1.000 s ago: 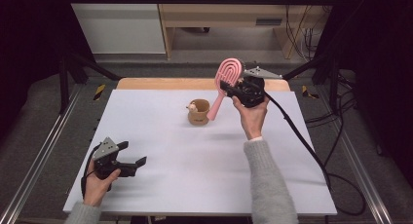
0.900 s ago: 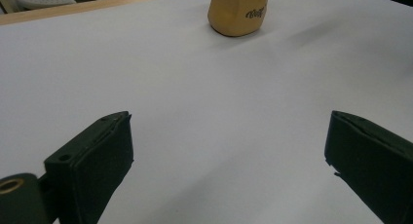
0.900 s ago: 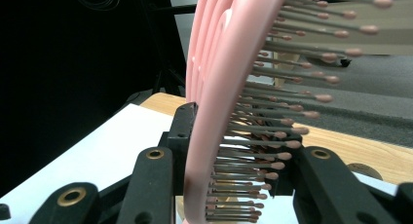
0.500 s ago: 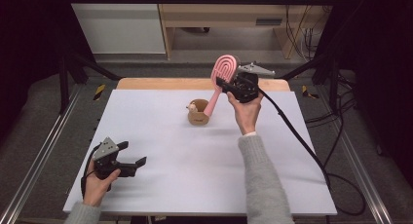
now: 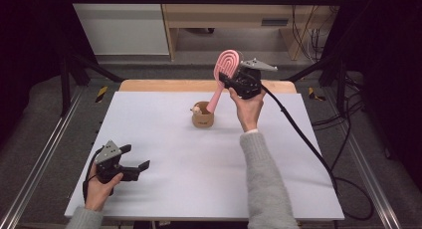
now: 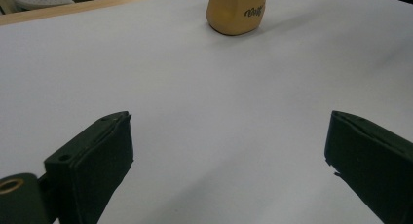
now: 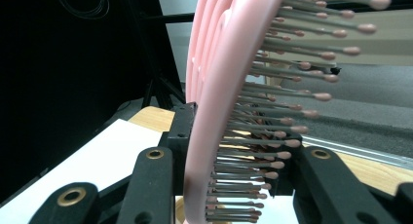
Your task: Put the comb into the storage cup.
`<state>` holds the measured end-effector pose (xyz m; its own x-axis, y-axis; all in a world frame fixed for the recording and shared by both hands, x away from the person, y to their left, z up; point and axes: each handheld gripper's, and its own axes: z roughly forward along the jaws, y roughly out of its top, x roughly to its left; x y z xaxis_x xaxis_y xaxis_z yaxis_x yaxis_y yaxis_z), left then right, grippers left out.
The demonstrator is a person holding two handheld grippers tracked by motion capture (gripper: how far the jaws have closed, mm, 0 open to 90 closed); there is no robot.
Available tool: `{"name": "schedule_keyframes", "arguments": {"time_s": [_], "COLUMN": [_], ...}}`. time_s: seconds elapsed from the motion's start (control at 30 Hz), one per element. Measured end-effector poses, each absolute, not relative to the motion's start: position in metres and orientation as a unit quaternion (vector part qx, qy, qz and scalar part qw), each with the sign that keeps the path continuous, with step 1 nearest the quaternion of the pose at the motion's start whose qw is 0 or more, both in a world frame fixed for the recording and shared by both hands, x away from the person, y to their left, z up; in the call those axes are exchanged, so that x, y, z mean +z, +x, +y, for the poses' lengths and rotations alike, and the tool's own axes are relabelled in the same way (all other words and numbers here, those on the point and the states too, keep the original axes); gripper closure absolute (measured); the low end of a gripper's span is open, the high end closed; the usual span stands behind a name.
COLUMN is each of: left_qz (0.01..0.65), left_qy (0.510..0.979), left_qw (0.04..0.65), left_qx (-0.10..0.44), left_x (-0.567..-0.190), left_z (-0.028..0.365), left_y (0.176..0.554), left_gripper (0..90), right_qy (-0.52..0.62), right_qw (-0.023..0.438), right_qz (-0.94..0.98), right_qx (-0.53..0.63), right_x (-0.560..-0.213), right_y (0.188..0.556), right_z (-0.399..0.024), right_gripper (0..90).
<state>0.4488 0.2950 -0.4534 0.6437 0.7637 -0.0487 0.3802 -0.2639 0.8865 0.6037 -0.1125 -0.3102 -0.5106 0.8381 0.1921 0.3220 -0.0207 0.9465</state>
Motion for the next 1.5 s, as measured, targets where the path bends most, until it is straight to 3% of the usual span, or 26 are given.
{"name": "schedule_keyframes", "arguments": {"time_s": [1.5], "left_qz": [0.371], "left_qy": [0.770], "left_qw": [0.479], "left_qx": [0.200], "left_x": [-0.454], "left_z": [0.297], "left_y": [0.449], "left_gripper": [3.6], "right_qy": [0.462], "right_qw": [0.231], "right_qz": [0.662], "right_qx": [0.543], "right_x": [-0.335], "right_y": [0.633], "right_z": [-0.087], "right_gripper": [63.0]}}
